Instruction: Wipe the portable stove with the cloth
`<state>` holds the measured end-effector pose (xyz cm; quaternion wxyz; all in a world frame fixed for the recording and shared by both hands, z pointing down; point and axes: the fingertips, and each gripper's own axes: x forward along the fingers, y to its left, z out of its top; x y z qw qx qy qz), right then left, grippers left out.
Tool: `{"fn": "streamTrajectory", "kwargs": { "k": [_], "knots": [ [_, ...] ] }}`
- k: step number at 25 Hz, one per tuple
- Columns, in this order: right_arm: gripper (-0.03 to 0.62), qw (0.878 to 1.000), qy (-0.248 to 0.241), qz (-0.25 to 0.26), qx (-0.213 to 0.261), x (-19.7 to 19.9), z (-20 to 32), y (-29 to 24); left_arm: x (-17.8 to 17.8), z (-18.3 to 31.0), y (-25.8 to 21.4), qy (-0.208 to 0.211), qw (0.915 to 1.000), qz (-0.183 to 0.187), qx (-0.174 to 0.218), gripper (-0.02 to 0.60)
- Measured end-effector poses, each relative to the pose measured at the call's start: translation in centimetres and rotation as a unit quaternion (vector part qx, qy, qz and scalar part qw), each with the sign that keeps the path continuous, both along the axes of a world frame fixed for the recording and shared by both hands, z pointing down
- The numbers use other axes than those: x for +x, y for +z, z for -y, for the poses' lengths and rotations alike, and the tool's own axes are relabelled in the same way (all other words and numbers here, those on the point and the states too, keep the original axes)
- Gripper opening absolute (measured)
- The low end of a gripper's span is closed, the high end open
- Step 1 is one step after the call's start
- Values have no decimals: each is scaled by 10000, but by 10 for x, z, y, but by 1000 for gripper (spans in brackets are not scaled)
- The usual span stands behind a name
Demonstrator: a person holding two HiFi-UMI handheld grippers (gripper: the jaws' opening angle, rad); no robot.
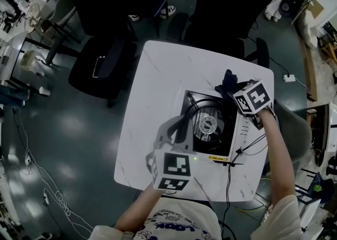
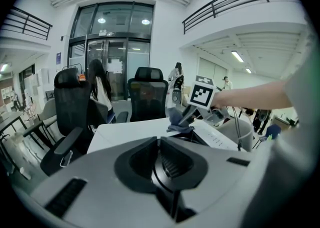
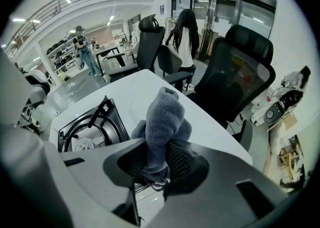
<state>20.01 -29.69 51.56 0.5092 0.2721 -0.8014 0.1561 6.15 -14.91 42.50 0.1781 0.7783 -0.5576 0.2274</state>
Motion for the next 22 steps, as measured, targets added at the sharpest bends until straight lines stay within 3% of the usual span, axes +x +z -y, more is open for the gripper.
{"fn": "streamTrajectory", "kwargs": {
  "k": [12,22],
  "knots": [
    [109,9998,-41,-208,65,33,2,0,21,-3,2,97,9999,52,-27,31],
    [109,9994,239,-181,142,66,3,-2,33,-3,2,155,9998,98,-36,31]
  ]
}}
